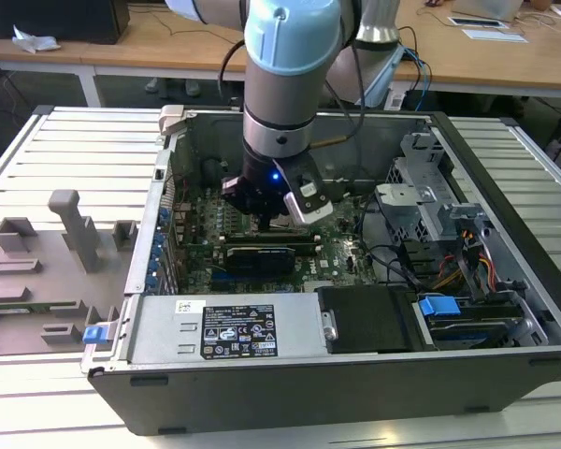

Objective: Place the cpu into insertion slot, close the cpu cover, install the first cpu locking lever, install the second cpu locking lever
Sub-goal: 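Install the second cpu locking lever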

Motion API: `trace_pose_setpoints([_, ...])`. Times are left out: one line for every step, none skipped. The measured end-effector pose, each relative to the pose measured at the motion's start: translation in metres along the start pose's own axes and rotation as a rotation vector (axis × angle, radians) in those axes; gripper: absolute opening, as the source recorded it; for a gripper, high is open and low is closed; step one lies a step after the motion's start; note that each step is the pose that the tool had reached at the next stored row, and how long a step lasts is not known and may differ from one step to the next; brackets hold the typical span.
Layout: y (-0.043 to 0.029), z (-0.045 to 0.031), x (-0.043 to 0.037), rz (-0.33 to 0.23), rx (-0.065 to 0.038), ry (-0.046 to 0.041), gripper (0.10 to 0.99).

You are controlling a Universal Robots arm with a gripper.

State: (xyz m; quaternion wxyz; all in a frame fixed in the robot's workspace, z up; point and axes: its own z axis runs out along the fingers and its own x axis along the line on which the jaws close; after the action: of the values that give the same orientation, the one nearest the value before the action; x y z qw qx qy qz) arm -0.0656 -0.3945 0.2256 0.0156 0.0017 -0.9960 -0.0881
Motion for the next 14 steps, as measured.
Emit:
trace_pose_setpoints([-0.0005,0.0030,0.0027,-0.005,-0.002,0.0008,0.106])
trace_pose_setpoints([-0.0014,0.0081,0.0045,-0.008,-0.004,0.0015,0.106])
trace_pose_setpoints([-0.0018,0.0100,0.0061,-0.009,-0.006,0.0015,0.106])
trace_pose_setpoints([-0.0020,0.0114,0.0094,-0.010,-0.013,0.0017,0.106])
trace_pose_setpoints([-0.0022,0.0127,0.0125,-0.011,-0.017,0.0018,0.106])
trace_pose_setpoints([-0.0023,0.0136,0.0146,-0.012,-0.020,0.0019,0.106])
trace_pose_setpoints([-0.0025,0.0152,0.0170,-0.013,-0.023,0.0019,0.106])
trace_pose_setpoints([-0.0027,0.0162,0.0185,-0.014,-0.026,0.0022,0.106])
trace_pose_setpoints([-0.0029,0.0171,0.0194,-0.015,-0.028,0.0024,0.106])
trace_pose_setpoints([-0.0033,0.0187,0.0207,-0.016,-0.031,0.0026,0.106])
trace_pose_setpoints([-0.0035,0.0202,0.0216,-0.017,-0.034,0.0028,0.106])
trace_pose_setpoints([-0.0032,0.0209,0.0215,-0.019,-0.036,0.0030,0.106])
trace_pose_setpoints([-0.0026,0.0213,0.0216,-0.019,-0.037,0.0031,0.106])
trace_pose_setpoints([-0.0014,0.0219,0.0216,-0.020,-0.039,0.0031,0.106])
